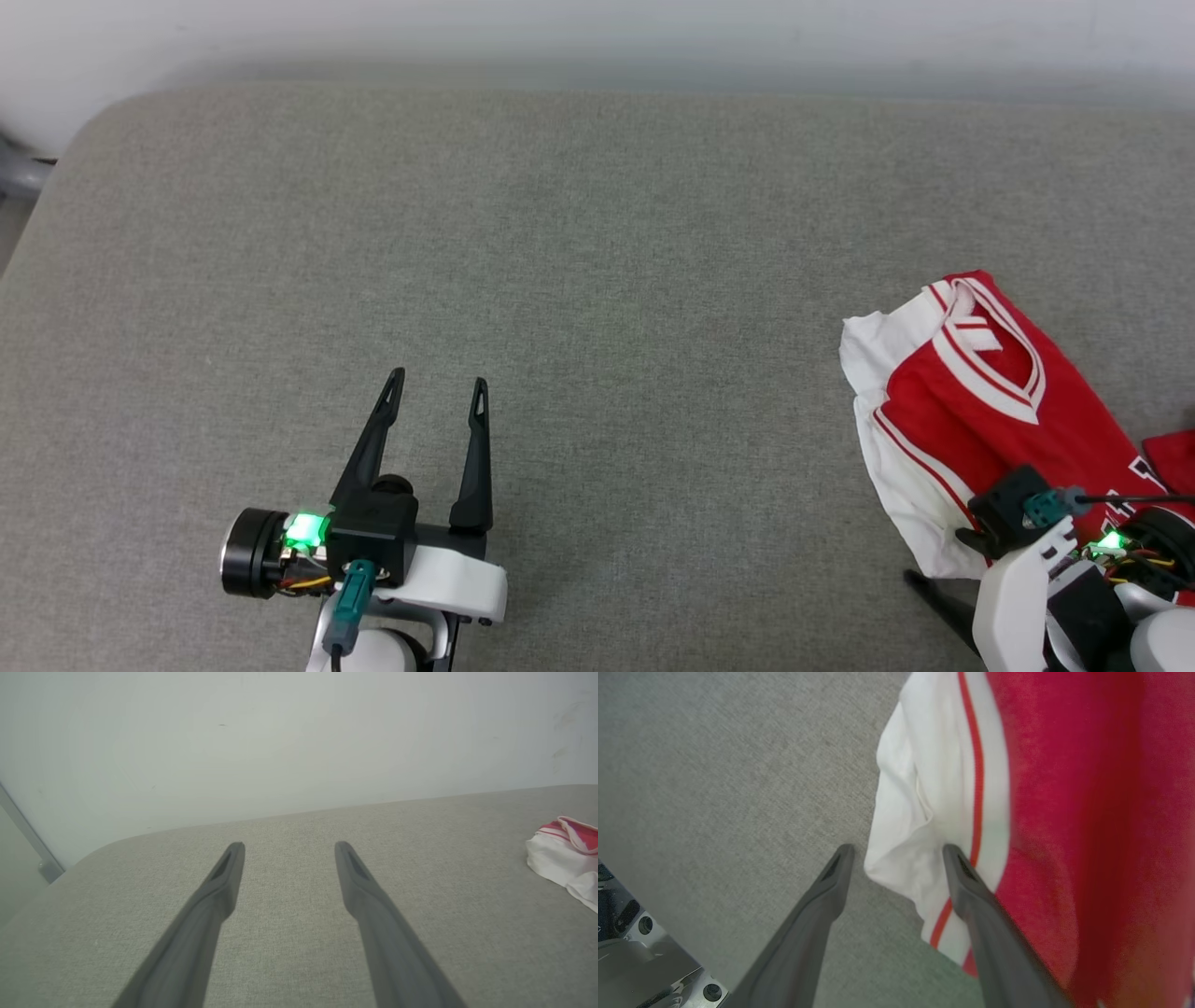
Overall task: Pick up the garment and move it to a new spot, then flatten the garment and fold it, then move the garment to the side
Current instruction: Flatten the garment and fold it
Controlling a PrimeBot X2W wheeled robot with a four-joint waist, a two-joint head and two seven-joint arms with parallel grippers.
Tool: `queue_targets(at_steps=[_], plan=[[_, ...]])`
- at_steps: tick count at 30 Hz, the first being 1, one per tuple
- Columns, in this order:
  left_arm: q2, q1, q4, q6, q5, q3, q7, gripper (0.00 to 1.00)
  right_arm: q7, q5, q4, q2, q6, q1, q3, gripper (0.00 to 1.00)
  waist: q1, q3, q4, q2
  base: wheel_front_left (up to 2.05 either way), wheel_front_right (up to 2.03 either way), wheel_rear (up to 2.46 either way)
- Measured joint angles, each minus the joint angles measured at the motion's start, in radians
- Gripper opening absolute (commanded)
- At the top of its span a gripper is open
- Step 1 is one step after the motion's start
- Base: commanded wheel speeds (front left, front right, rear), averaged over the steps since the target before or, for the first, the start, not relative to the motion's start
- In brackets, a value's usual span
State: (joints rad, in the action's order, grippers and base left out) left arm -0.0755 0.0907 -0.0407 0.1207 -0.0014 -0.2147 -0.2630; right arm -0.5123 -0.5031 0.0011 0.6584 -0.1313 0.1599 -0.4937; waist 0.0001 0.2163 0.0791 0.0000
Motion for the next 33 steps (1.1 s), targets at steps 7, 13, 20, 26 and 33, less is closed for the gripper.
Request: queue_targets(at_steps=[7, 13, 20, 26, 33], plan=[[0.002, 0.023, -0.007, 0.002, -0.001, -0.004, 0.0, 1.0, 0.055, -0.023, 0.127, -0.005, 0.0, 0.06, -0.086, 0.36, -0.0001, 0.041, 0.031, 0.0, 0.0, 0.0, 0.0], [0.001, 0.018, -0.015, 0.007, -0.005, 0.004, 0.0, 1.0, 0.164, -0.053, 0.148, -0.014, 0.0, 0.086, -0.071, 0.0, 0.0, 0.025, 0.031, 0.0, 0.0, 0.0, 0.0], [0.007, 0.016, -0.013, 0.01, -0.011, -0.004, 0.0, 1.0, 0.25, -0.085, 0.045, -0.016, 0.0, 0.107, 0.035, 0.0, 0.0, -0.004, 0.029, 0.0, 0.0, 0.0, 0.0], [0.01, 0.015, -0.01, 0.011, -0.013, -0.005, 0.0, 1.0, 0.283, -0.086, -0.044, -0.038, 0.0, 0.17, 0.122, 0.0, 0.0, -0.007, 0.062, 0.0, 0.0, 0.0, 0.0], [0.016, 0.016, -0.01, 0.011, -0.022, -0.009, 0.0, 1.0, 0.321, -0.063, 0.012, -0.159, 0.0, 0.333, 0.073, 0.0, 0.0, 0.011, 0.111, 0.0, 0.0, 0.0, 0.0]])
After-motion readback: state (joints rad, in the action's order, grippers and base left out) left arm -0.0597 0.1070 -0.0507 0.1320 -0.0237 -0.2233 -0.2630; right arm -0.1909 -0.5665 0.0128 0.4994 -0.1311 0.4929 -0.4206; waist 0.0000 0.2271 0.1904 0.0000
